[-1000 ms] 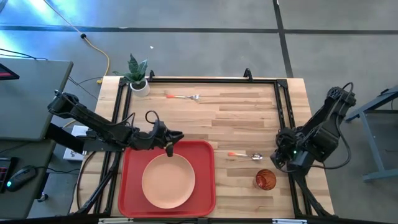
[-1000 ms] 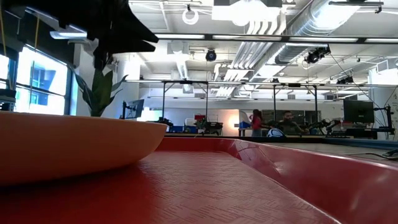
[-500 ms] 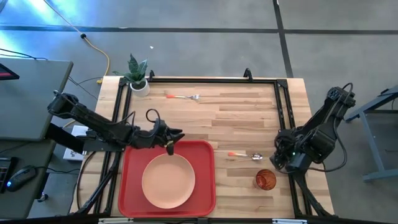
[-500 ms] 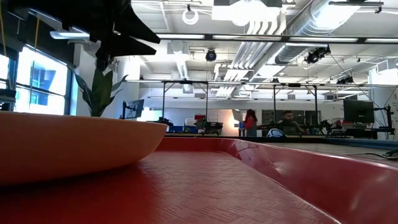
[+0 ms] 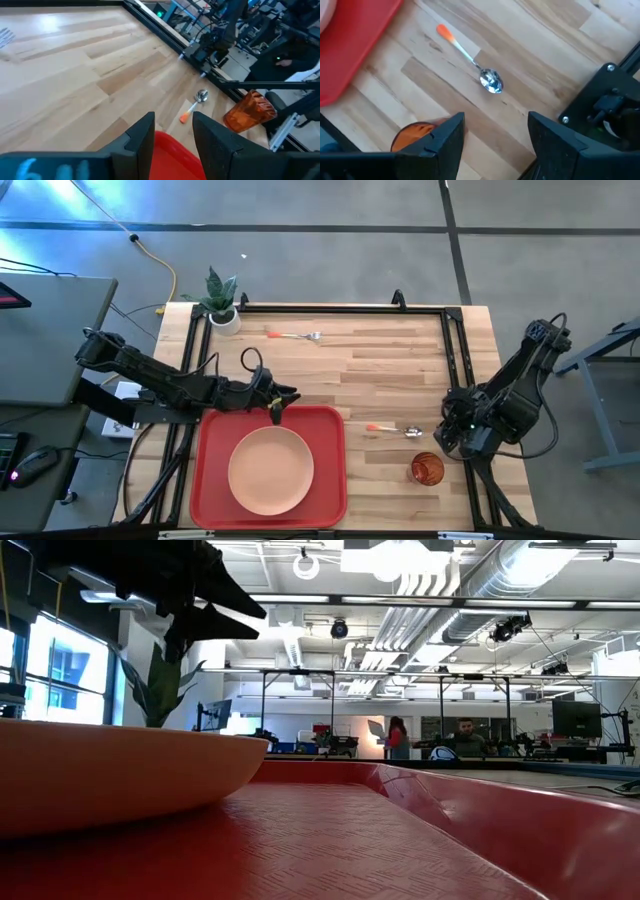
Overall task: Pick and place plate/cup/fork/spoon on tray
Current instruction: Put the brown cup on the top right of the red tray
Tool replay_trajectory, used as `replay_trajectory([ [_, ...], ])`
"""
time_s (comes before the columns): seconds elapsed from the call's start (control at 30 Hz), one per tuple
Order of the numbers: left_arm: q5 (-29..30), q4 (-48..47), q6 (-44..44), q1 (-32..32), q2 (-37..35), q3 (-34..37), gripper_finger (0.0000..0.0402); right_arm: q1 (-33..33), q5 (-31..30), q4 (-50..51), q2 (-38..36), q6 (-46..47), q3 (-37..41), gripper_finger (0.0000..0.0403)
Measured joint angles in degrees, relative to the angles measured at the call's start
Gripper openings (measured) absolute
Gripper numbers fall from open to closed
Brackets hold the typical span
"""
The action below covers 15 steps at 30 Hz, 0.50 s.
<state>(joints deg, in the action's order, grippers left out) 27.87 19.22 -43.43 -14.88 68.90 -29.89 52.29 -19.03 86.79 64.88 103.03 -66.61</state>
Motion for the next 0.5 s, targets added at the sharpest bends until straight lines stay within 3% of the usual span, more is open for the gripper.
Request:
replay_trajectory([
  [0.27,0.4,0.2,-2.8,-3.4,0.0,0.0,0.0124,1.2,0.6,-1.6,3.8,1.7,0.0,0.0209],
  [0.5,1.9,-0.1,0.3,-4.3,0.0,0.0,0.0124,3.6,-1.3,-1.3,9.1,6.6,0.0,0.0209],
])
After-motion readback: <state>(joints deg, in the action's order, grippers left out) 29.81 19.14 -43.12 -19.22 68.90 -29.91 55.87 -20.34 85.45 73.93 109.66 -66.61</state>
